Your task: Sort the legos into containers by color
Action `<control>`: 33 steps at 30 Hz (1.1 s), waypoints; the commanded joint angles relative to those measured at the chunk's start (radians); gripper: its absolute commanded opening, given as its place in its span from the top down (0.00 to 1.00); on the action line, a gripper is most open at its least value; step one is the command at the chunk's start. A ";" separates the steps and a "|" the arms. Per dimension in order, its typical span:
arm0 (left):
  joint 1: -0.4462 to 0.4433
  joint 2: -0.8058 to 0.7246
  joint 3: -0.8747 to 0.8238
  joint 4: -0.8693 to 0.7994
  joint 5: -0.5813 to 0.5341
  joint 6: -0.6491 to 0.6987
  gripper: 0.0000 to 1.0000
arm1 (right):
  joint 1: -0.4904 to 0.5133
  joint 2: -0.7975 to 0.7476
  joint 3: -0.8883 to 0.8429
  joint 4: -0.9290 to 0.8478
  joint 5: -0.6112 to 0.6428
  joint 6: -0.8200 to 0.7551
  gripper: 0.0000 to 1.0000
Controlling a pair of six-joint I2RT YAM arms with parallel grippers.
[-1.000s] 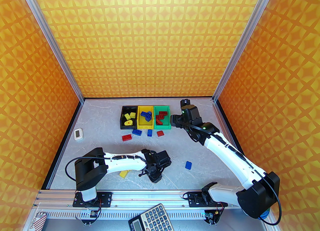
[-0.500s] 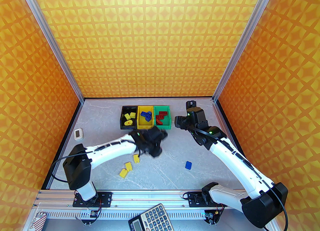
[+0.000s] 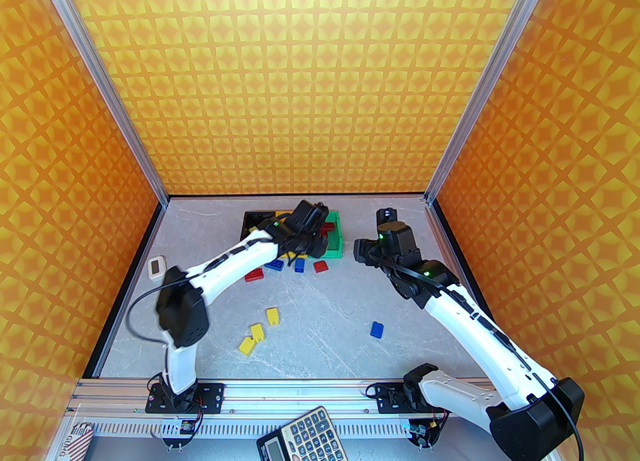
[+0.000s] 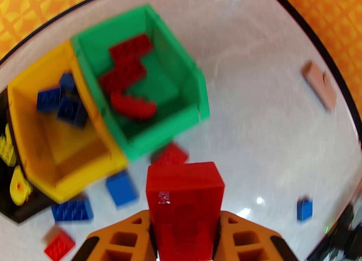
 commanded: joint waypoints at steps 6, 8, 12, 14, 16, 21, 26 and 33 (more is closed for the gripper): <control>0.038 0.199 0.249 0.054 -0.005 0.015 0.68 | -0.005 -0.025 -0.034 -0.021 -0.015 0.007 0.25; 0.042 0.249 0.303 0.050 -0.001 0.019 0.67 | -0.004 -0.025 -0.041 -0.023 -0.015 0.009 0.25; 0.062 0.342 0.410 0.034 0.005 0.011 0.47 | -0.005 -0.021 -0.050 -0.019 -0.034 0.016 0.25; 0.071 0.365 0.449 0.025 0.019 0.018 0.36 | -0.004 -0.014 -0.054 -0.019 -0.043 0.018 0.25; 0.073 0.357 0.455 0.016 0.024 0.027 0.32 | -0.005 -0.007 -0.059 -0.018 -0.046 0.018 0.25; 0.073 0.206 0.304 0.049 0.024 0.032 0.29 | -0.004 0.021 -0.076 -0.020 -0.046 0.018 0.25; 0.073 -0.008 0.066 0.109 0.011 0.022 0.26 | -0.004 0.057 -0.108 -0.004 -0.070 0.024 0.25; 0.074 -0.222 -0.192 0.121 -0.039 0.008 0.25 | 0.015 0.135 -0.157 0.113 -0.191 0.045 0.27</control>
